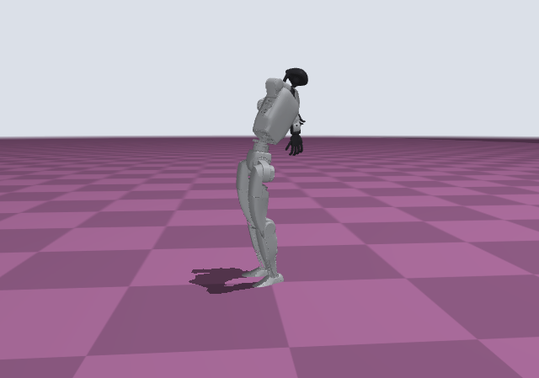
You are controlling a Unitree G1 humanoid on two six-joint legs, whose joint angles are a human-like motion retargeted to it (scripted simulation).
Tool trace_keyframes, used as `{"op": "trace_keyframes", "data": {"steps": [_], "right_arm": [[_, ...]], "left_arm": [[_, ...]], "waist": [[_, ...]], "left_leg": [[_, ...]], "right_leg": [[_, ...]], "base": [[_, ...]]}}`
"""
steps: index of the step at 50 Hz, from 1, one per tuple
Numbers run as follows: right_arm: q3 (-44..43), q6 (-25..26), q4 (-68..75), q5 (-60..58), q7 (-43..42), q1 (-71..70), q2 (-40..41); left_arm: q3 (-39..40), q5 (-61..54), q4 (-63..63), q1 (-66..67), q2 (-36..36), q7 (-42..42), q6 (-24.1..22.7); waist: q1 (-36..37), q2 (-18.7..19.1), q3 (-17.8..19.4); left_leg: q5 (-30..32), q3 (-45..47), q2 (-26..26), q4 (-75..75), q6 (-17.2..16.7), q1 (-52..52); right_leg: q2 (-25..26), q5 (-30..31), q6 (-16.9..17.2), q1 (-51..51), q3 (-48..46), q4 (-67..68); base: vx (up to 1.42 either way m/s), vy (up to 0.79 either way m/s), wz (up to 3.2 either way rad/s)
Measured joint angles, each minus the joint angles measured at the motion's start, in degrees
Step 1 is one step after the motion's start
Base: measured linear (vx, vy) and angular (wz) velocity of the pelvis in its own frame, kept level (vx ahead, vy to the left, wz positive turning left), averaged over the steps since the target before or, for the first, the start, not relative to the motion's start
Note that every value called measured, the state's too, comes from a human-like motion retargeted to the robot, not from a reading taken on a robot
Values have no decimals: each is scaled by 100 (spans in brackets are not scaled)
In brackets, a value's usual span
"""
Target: In place motions
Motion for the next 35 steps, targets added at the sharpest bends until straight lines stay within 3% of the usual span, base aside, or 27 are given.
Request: {"op": "trace_keyframes", "data": {"steps": [8,18,28,30,32,35], "right_arm": [[-750,310,0,-271,-103,-725,179],[-2123,929,0,-941,-102,-1393,-71],[-2778,1758,0,-923,-103,-1152,205],[-2729,1772,0,-824,-102,-1085,257],[-2574,1723,0,-649,-58,-897,351],[-2356,1558,0,-528,3,-725,323]], "left_arm": [[0,-151,576,0,0,242,221],[0,-621,1384,0,0,521,315],[0,-693,1106,0,0,920,-16],[0,-563,933,0,0,1084,-80],[0,-351,810,0,0,1219,-139],[0,-224,591,0,0,1214,-232]], "waist": [[739,-40,-218],[1214,-77,-512],[1749,-48,-581],[1722,-51,-613],[1139,-53,-849],[979,-52,-856]], "left_leg": [[299,-610,-441,-274,46,5],[519,-828,-535,-520,49,-122],[565,182,-530,-591,219,-307],[578,264,-463,-604,180,-355],[437,-270,-334,-632,-99,-184],[533,-268,-370,-627,19,-316]], "right_leg": [[-288,-105,-11,112,-595,8],[-364,-79,3,-106,-728,42],[-219,46,-100,-463,278,138],[-200,59,-94,-535,352,150],[-335,-4,-34,-570,-154,183],[-274,-30,-22,-559,-196,188]], "base": [[9,2,81],[0,0,15],[-1,0,-91],[-1,-2,-3],[-1,-3,139],[1,-1,20]]}}
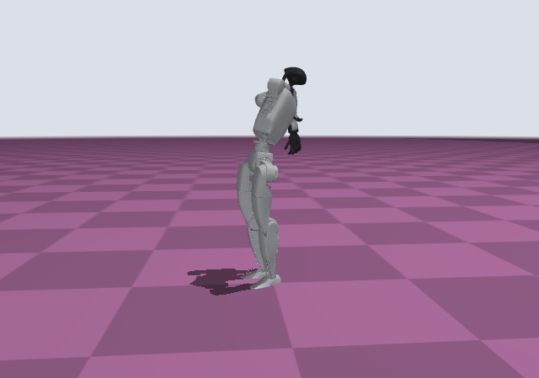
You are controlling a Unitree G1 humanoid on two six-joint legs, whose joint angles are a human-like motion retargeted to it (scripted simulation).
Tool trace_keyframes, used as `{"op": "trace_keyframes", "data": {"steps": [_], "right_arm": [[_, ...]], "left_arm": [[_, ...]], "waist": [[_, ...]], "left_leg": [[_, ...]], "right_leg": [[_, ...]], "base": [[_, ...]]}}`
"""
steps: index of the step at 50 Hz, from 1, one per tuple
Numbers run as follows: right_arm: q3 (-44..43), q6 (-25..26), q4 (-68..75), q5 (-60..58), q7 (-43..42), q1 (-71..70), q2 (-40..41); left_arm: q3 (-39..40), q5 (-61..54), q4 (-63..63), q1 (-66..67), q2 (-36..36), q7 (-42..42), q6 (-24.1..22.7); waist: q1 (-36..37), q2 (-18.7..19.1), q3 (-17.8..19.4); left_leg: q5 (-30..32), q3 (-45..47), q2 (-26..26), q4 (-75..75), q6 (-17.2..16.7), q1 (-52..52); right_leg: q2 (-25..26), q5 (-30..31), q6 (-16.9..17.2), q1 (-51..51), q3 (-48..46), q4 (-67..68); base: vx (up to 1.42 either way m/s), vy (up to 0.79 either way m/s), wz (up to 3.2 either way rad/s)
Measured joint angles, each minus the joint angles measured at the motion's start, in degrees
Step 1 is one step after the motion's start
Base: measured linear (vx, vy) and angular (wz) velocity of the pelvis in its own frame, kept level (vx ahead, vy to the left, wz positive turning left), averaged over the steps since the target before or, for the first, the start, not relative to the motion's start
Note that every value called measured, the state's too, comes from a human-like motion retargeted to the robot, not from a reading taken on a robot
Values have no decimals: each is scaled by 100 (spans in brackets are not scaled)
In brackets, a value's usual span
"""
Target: In place motions
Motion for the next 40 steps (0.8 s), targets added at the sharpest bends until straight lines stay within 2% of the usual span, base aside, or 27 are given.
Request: {"op": "trace_keyframes", "data": {"steps": [14,19,23,30,33,35,40], "right_arm": [[1670,-963,0,912,160,1549,-59],[2082,-1129,0,1187,273,2242,-23],[2225,-1077,0,1301,359,2673,-1],[2198,-875,0,1410,351,2889,-11],[2106,-621,0,1525,232,2941,115],[2029,-387,0,1595,139,2944,297],[1851,-258,0,1470,38,2688,284]], "left_arm": [[0,137,-420,0,0,-833,-57],[0,413,-387,0,0,-966,15],[0,606,-274,0,0,-970,89],[0,684,-134,0,0,-873,146],[0,644,-24,0,0,-840,199],[0,588,27,0,0,-812,224],[0,628,35,0,0,-719,271]], "waist": [[-420,5,-176],[-547,0,-271],[-621,-3,-340],[-787,-13,-455],[-1035,-12,-444],[-1026,-4,-382],[-1083,-2,-306]], "left_leg": [[-30,-4,70,17,8,53],[-56,44,93,17,2,104],[-79,106,123,12,-11,178],[-87,-141,94,29,7,277],[-78,-359,113,43,11,320],[-95,-167,92,30,3,347],[-120,-105,126,6,-22,407]], "right_leg": [[86,-28,-6,77,-25,-33],[109,-21,-14,105,19,-47],[129,-15,-18,140,63,-47],[349,84,-304,49,-181,-60],[274,130,-241,56,-391,-25],[205,-6,-116,261,-197,-45],[266,49,-184,203,-134,-39]], "base": [[0,0,0],[0,0,0],[0,0,0],[0,1,24],[-1,1,50],[-3,2,-49],[0,0,-9]]}}
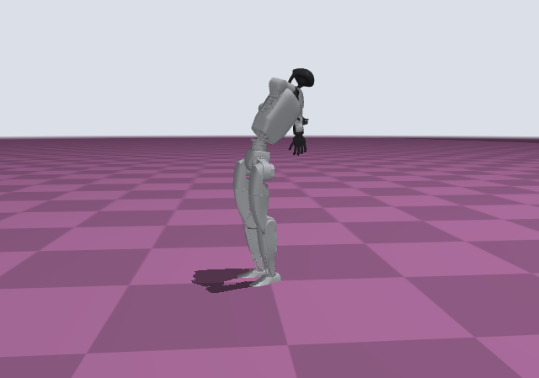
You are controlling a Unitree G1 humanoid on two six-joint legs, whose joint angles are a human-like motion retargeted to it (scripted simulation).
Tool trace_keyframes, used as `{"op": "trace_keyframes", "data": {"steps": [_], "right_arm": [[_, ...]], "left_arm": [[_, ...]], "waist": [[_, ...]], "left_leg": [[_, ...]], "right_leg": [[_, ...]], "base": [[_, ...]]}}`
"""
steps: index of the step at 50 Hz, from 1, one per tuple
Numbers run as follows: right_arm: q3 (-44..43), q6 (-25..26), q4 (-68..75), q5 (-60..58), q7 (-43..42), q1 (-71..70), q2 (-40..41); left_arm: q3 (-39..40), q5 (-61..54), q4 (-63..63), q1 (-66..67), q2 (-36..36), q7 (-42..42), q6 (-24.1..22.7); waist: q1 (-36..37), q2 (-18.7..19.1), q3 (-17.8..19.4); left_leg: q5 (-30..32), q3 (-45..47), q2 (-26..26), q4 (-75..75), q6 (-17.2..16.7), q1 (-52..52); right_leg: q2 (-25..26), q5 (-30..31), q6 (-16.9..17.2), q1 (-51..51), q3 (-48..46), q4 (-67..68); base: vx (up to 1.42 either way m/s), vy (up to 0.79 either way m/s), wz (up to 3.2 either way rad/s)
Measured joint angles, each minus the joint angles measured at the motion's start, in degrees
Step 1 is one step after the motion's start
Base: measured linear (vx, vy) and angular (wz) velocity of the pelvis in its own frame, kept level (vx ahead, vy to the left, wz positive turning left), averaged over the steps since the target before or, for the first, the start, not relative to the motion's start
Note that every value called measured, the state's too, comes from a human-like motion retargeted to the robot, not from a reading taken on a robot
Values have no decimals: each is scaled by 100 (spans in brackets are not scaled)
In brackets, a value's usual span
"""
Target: In place motions
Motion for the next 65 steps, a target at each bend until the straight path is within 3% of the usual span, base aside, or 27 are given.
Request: {"op": "trace_keyframes", "data": {"steps": [12,22,25,28,30,40,47,56,63,65], "right_arm": [[-383,-117,0,-607,-144,-866,-488],[-141,-294,0,-501,-144,-1014,-456],[175,-503,0,-467,-127,-1004,-536],[518,-571,0,-384,-93,-855,-518],[663,-556,0,-321,-72,-735,-501],[412,-313,0,-278,-144,-825,-304],[-145,-251,0,-576,-144,-1555,-221],[-1227,157,0,-1194,-144,-2385,-410],[-1401,385,0,-986,-144,-2272,-453],[-1211,316,0,-807,-125,-2086,-424]], "left_arm": [[0,-482,-53,0,0,-18,16],[0,-809,-368,0,0,-176,-135],[0,-710,-282,0,0,-203,-112],[0,-627,-110,0,0,-189,-83],[0,-588,-8,0,0,-169,-55],[0,-745,459,0,0,-84,99],[0,-994,1209,0,0,-93,277],[0,-1173,1356,0,0,66,176],[0,-1169,478,0,0,261,-161],[0,-1145,164,0,0,270,-247]], "waist": [[131,-1,188],[1112,51,702],[1109,-32,651],[1064,-99,413],[1100,-118,286],[1655,-69,925],[1937,-76,975],[1949,-48,659],[1403,-9,331],[1257,0,166]], "left_leg": [[28,-110,56,-6,-59,-59],[-259,1445,373,197,-245,118],[-148,1238,224,869,-59,-94],[54,800,9,2059,379,-847],[-25,872,21,2455,375,-1371],[209,-532,-249,900,-1185,-3974],[643,-524,-233,475,-1535,-4842],[533,-818,-297,684,-1202,-3791],[773,-517,-348,1291,-246,-2009],[307,-334,-427,1337,8,-1481]], "right_leg": [[67,1,-40,23,-55,-65],[-40,-240,163,160,1581,118],[-105,-23,-113,-111,1469,210],[-636,-57,3,-50,1177,188],[-739,-73,-41,-76,928,200],[-140,-188,-390,84,783,284],[-221,-82,-492,100,782,155],[-361,-72,-420,-191,868,205],[-417,-144,-207,-399,555,236],[-533,-126,-130,-492,498,223]], "base": [[-1,2,6],[2,4,-135],[2,6,37],[-3,4,102],[-6,8,89],[-6,8,18],[-1,5,-17],[0,1,-14],[2,-1,38],[-1,-6,41]]}}
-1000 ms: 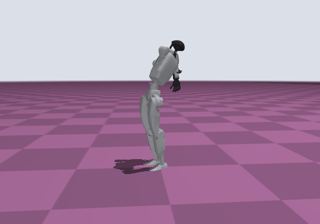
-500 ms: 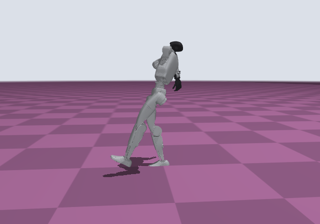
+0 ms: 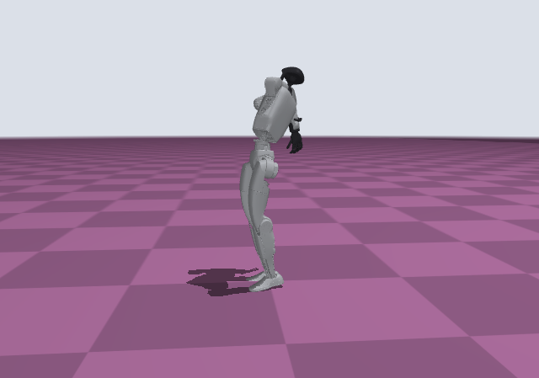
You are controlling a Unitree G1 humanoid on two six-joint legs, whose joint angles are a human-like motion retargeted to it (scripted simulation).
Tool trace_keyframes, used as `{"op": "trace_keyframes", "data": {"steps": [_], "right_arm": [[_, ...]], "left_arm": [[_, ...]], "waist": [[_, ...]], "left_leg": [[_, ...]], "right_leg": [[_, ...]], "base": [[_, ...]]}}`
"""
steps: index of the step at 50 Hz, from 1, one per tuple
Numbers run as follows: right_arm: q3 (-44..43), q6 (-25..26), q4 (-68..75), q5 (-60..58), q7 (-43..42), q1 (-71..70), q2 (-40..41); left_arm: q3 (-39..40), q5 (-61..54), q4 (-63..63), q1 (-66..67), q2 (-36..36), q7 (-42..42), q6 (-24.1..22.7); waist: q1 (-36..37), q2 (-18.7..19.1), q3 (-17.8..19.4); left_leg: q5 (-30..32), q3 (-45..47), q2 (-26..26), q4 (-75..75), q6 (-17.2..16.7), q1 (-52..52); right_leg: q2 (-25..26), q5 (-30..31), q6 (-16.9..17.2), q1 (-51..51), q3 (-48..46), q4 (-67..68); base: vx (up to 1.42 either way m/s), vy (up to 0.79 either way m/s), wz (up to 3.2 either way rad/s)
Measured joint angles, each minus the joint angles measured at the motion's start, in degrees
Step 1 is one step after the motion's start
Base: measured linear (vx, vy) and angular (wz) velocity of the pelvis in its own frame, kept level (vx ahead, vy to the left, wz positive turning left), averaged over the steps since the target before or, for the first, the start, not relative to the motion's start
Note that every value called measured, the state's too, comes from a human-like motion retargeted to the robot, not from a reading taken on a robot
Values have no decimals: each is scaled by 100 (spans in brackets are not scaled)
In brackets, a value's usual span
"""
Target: In place motions
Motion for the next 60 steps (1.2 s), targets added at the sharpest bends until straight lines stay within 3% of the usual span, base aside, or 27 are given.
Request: {"op": "trace_keyframes", "data": {"steps": [3,4,5,7,14,20,30,33,38,47,51,55,60], "right_arm": [[398,-245,0,302,153,430,-5],[529,-338,0,398,212,571,-7],[655,-432,0,489,270,703,-7],[1023,-675,0,702,408,1007,-44],[1828,-1189,0,884,655,1584,-82],[1871,-1319,0,885,642,1782,64],[837,-681,0,376,149,1210,219],[461,-241,0,325,-18,983,358],[110,139,0,268,-20,537,262],[254,-130,0,97,-2,134,-185],[566,-304,0,92,77,283,-150],[767,-276,0,120,137,557,-187],[910,-34,0,223,0,705,-46]], "left_arm": [[0,77,-541,0,0,-22,-124],[0,103,-726,0,0,-37,-166],[0,129,-909,0,0,-55,-209],[0,230,-1270,0,0,-162,-283],[0,581,-2072,0,0,-529,-445],[0,722,-1996,0,0,-777,-359],[0,454,-141,0,0,-486,431],[0,358,162,0,0,-360,483],[0,256,342,0,0,-240,439],[0,50,125,0,0,-146,230],[0,-3,-121,0,0,-215,107],[0,-32,-293,0,0,-254,21],[0,17,-152,0,0,-360,43]], "waist": [[-250,25,-112],[-282,36,-59],[-287,47,19],[-669,33,16],[-886,-1,70],[-726,2,46],[-849,-17,57],[-653,-12,100],[-375,-9,117],[-276,3,229],[-70,2,305],[-286,10,445],[-560,-37,328]], "left_leg": [[-516,517,175,-276,114,541],[-524,237,142,-408,91,599],[-474,-251,54,-524,65,626],[-315,93,309,-819,-97,791],[-117,-205,155,-1054,49,845],[-118,-275,163,-1131,99,852],[-43,-598,89,-1149,199,978],[-60,-498,86,-1136,226,990],[-56,-514,75,-1107,275,962],[24,-691,228,-1015,261,907],[-30,-496,240,-972,310,1003],[-69,-713,384,-932,394,1192],[-80,-428,240,-1000,457,1302]], "right_leg": [[77,-55,88,-44,-89,46],[173,-64,105,-39,-27,60],[282,-63,118,-32,78,69],[246,-105,190,56,-203,59],[193,-4,299,183,-348,-96],[231,67,323,141,-347,-130],[306,101,236,200,-772,-132],[179,42,390,297,-625,-109],[169,-23,366,256,-580,-18],[134,-152,409,99,-625,747],[-92,189,639,-29,-292,1465],[-58,528,586,-756,58,2624],[-18,692,1005,-2170,-29,2360]], "base": [[-1,-10,29],[-2,-12,-43],[-6,-11,-2],[-14,-10,71],[-10,-9,15],[1,-11,-2],[3,-11,32],[5,-7,-24],[7,-6,3],[6,-7,25],[2,-7,-41],[-2,-3,10],[-9,0,-71]]}}
